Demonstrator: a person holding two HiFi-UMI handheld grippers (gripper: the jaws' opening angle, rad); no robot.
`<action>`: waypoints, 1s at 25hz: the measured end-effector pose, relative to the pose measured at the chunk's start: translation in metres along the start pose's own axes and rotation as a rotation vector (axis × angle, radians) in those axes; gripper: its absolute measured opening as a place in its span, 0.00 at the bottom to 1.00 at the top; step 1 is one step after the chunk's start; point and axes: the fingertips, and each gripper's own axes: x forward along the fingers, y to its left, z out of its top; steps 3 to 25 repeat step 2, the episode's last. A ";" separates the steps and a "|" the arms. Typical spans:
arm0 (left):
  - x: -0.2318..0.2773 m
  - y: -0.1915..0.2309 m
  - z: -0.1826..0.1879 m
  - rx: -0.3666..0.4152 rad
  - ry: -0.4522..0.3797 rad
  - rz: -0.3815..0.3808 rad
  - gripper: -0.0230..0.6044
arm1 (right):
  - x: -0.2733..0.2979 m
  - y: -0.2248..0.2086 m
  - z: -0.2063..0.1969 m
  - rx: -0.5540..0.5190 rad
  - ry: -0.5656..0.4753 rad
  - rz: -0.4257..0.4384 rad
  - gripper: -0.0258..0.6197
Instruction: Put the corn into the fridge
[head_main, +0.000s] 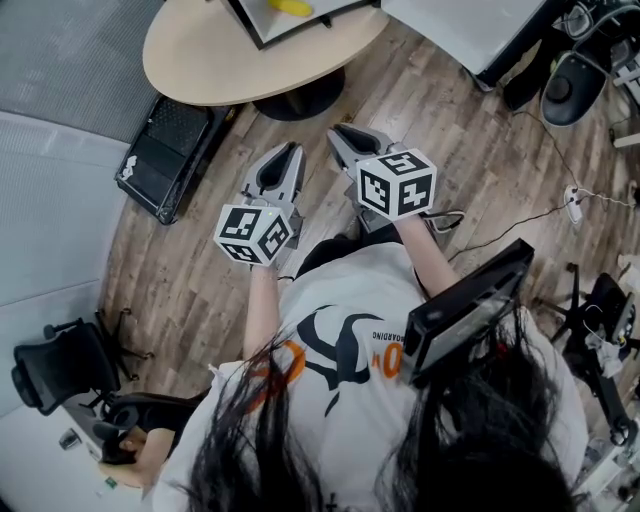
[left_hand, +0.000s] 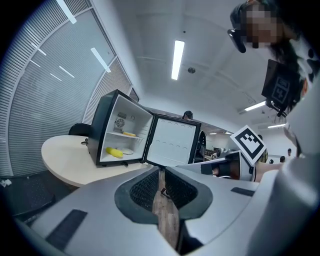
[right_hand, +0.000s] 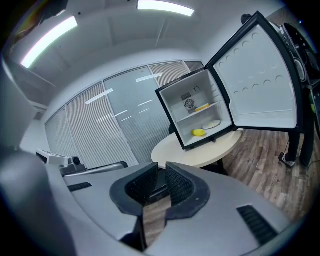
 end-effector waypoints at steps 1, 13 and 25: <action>-0.001 0.000 0.000 0.000 0.000 0.000 0.11 | 0.000 0.001 0.000 -0.001 0.001 0.001 0.11; -0.001 -0.001 0.000 0.001 0.000 -0.001 0.11 | -0.001 0.002 0.000 -0.002 0.001 0.002 0.11; -0.001 -0.001 0.000 0.001 0.000 -0.001 0.11 | -0.001 0.002 0.000 -0.002 0.001 0.002 0.11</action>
